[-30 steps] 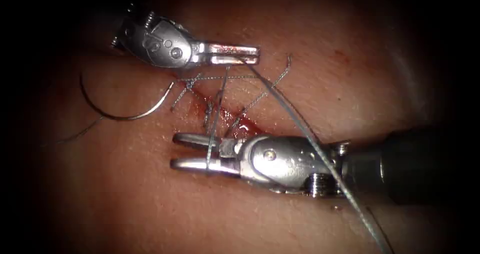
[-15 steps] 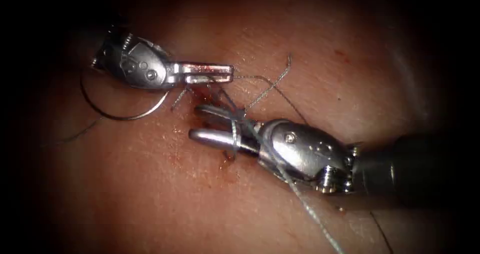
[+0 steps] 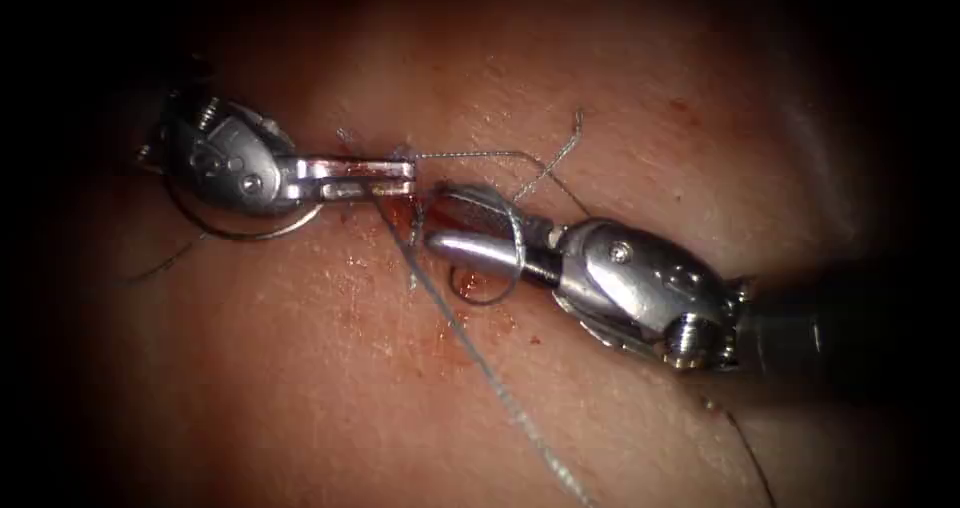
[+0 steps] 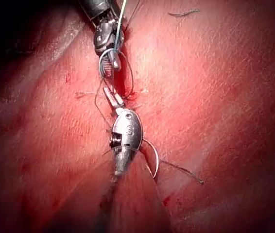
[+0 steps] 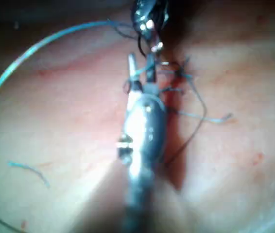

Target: Wound Closure

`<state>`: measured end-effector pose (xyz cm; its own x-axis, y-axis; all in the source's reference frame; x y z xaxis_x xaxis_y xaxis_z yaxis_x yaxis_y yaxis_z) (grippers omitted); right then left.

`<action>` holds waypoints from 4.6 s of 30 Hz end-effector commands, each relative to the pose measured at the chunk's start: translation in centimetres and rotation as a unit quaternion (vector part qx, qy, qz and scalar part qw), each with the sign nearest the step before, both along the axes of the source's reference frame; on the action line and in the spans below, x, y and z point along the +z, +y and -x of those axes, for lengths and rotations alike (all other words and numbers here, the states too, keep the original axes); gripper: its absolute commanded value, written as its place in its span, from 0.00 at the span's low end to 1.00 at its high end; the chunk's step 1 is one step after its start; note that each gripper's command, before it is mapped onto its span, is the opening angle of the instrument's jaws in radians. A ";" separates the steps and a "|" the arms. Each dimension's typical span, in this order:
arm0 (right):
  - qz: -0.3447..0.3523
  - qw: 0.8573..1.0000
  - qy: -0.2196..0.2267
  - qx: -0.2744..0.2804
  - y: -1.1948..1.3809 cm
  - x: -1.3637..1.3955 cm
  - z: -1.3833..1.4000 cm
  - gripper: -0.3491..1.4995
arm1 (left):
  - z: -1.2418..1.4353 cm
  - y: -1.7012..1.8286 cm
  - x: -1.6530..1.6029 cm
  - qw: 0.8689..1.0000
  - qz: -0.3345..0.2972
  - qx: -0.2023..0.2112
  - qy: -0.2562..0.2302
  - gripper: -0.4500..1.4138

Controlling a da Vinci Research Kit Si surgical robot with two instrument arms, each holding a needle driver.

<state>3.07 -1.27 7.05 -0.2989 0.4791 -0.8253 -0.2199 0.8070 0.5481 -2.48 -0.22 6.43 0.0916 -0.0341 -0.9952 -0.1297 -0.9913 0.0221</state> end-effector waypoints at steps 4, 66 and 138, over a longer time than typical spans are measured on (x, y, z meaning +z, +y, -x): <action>-0.003 1.000 -0.002 0.005 -0.06 0.03 -0.06 0.26 | 0.16 -0.22 0.14 1.000 -0.004 0.006 -0.002 0.00; -0.283 0.926 -0.112 0.224 -0.15 0.98 0.54 0.66 | 0.93 -0.23 0.39 0.999 -0.014 0.045 0.012 0.00; -0.152 0.938 -0.248 0.186 -0.55 0.13 -0.05 0.00 | 0.20 0.71 0.83 0.996 -0.038 0.018 0.074 0.00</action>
